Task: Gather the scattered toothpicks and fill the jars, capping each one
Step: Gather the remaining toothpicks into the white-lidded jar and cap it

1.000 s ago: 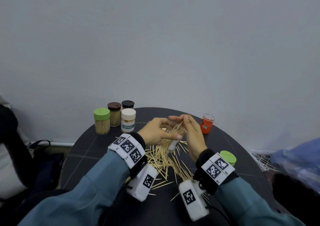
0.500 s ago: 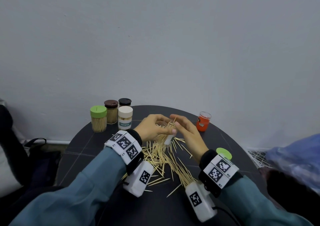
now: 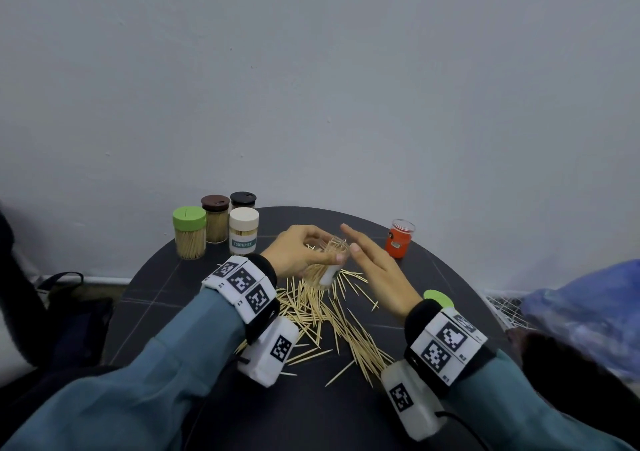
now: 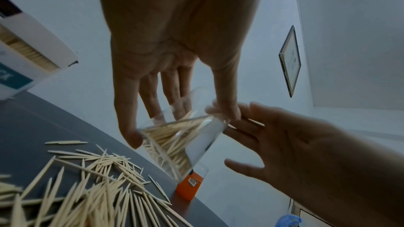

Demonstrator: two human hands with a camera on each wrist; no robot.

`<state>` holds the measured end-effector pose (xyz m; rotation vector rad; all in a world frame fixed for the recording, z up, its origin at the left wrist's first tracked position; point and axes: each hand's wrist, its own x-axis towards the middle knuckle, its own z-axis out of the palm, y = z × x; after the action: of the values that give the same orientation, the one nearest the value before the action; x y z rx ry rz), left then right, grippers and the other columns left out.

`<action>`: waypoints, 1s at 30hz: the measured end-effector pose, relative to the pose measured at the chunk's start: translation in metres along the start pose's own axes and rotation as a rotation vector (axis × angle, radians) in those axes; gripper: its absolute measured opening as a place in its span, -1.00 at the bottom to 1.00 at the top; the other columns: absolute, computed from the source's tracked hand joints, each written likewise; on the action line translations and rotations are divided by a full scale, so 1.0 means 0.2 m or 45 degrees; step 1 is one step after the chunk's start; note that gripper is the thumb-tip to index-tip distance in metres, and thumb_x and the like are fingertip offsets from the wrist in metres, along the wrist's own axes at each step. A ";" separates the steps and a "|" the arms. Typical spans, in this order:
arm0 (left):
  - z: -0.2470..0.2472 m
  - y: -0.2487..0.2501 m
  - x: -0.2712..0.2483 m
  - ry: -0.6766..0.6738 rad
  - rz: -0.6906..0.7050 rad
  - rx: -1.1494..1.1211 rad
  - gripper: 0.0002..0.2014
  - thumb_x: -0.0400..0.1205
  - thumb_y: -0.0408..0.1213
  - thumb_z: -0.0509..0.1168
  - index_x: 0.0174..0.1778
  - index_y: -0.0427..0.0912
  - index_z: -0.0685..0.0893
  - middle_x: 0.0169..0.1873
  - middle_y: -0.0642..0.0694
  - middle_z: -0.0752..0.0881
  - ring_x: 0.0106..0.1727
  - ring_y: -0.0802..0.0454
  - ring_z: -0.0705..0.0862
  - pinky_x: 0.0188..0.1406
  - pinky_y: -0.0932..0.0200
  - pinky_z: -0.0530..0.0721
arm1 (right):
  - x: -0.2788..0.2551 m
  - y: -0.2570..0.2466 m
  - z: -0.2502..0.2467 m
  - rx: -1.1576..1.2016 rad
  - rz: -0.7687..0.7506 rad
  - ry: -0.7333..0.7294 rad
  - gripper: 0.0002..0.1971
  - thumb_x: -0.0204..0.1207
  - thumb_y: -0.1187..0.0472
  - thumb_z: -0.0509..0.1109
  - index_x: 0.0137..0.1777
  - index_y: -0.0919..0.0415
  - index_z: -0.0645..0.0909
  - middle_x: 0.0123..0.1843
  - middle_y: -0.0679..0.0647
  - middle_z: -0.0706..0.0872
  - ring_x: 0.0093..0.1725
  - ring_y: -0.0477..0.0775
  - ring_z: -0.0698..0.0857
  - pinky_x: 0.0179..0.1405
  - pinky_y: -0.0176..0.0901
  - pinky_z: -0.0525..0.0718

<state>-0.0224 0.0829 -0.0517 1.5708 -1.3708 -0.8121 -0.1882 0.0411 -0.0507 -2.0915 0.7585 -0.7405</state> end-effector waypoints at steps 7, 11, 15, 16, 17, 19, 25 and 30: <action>0.00 0.01 0.00 -0.002 -0.020 0.021 -0.46 0.38 -0.06 0.52 0.27 -0.08 0.61 0.20 -0.09 0.64 0.29 -0.05 0.58 0.27 -0.22 0.60 | -0.11 0.04 -0.17 -0.641 0.281 -0.193 -0.65 0.61 0.15 0.28 0.36 0.16 0.43 0.29 0.08 0.59 0.21 -0.04 0.57 0.22 -0.22 0.52; 0.01 0.02 -0.01 -0.019 -0.020 0.062 -0.43 0.41 -0.07 0.50 0.33 -0.13 0.58 0.07 0.01 0.60 0.24 -0.02 0.58 0.29 -0.18 0.59 | -0.22 0.08 -0.24 -1.125 0.461 -0.540 -0.55 0.51 0.12 0.39 0.36 0.19 0.40 0.27 0.12 0.54 0.12 0.00 0.51 0.10 -0.29 0.44; 0.02 0.04 -0.03 -0.032 -0.018 0.095 -0.41 0.39 -0.06 0.50 0.34 -0.11 0.57 0.11 0.00 0.58 0.29 -0.01 0.54 0.35 -0.18 0.53 | -0.29 0.14 -0.27 -1.252 0.502 -0.672 -0.63 0.43 0.20 0.46 0.22 0.12 0.50 0.09 0.02 0.54 0.14 0.04 0.57 0.09 -0.17 0.53; 0.02 0.04 -0.03 -0.035 -0.018 0.104 -0.41 0.40 -0.06 0.50 0.34 -0.11 0.57 0.13 -0.01 0.58 0.29 -0.01 0.53 0.35 -0.16 0.53 | -0.30 0.15 -0.27 -1.247 0.515 -0.677 -0.70 0.43 0.20 0.46 0.14 0.07 0.53 0.03 -0.04 0.56 0.06 0.00 0.57 0.03 -0.16 0.54; 0.02 0.04 -0.03 -0.038 -0.015 0.115 -0.41 0.40 -0.06 0.50 0.34 -0.11 0.56 0.17 -0.04 0.59 0.29 0.00 0.53 0.34 -0.13 0.53 | -0.30 0.15 -0.27 -1.256 0.509 -0.671 -0.80 0.44 0.20 0.44 0.03 0.01 0.54 -0.06 -0.10 0.56 -0.01 -0.04 0.55 -0.04 -0.19 0.53; 0.02 0.05 -0.04 -0.041 -0.006 0.127 -0.42 0.41 -0.06 0.50 0.35 -0.10 0.56 0.25 -0.08 0.59 0.26 0.03 0.52 0.33 -0.09 0.54 | -0.30 0.15 -0.27 -1.286 0.488 -0.642 -0.86 0.48 0.21 0.38 -0.18 -0.06 0.51 -0.23 -0.21 0.52 -0.08 -0.10 0.53 -0.10 -0.23 0.46; 0.02 0.05 -0.05 -0.043 -0.012 0.145 -0.40 0.42 -0.06 0.49 0.37 -0.12 0.55 0.29 -0.10 0.58 0.32 -0.02 0.52 0.27 -0.10 0.60 | -0.26 0.14 -0.28 -1.333 0.579 -0.594 -0.92 0.48 0.24 0.32 -0.16 0.02 0.58 -0.09 -0.02 0.62 -0.02 0.02 0.62 -0.07 -0.21 0.54; 0.02 0.05 -0.05 -0.040 -0.011 0.156 -0.41 0.43 -0.06 0.49 0.37 -0.11 0.55 0.29 -0.09 0.58 0.30 0.01 0.52 0.23 -0.03 0.59 | -0.17 0.15 -0.20 -1.241 0.503 -0.510 -0.86 0.50 0.26 0.35 0.01 0.22 0.68 0.03 0.12 0.72 0.08 0.07 0.66 -0.04 -0.24 0.55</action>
<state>-0.0309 0.0912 -0.0451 1.6648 -1.4611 -0.7730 -0.2477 0.0311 -0.0623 -2.6465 1.4139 0.3640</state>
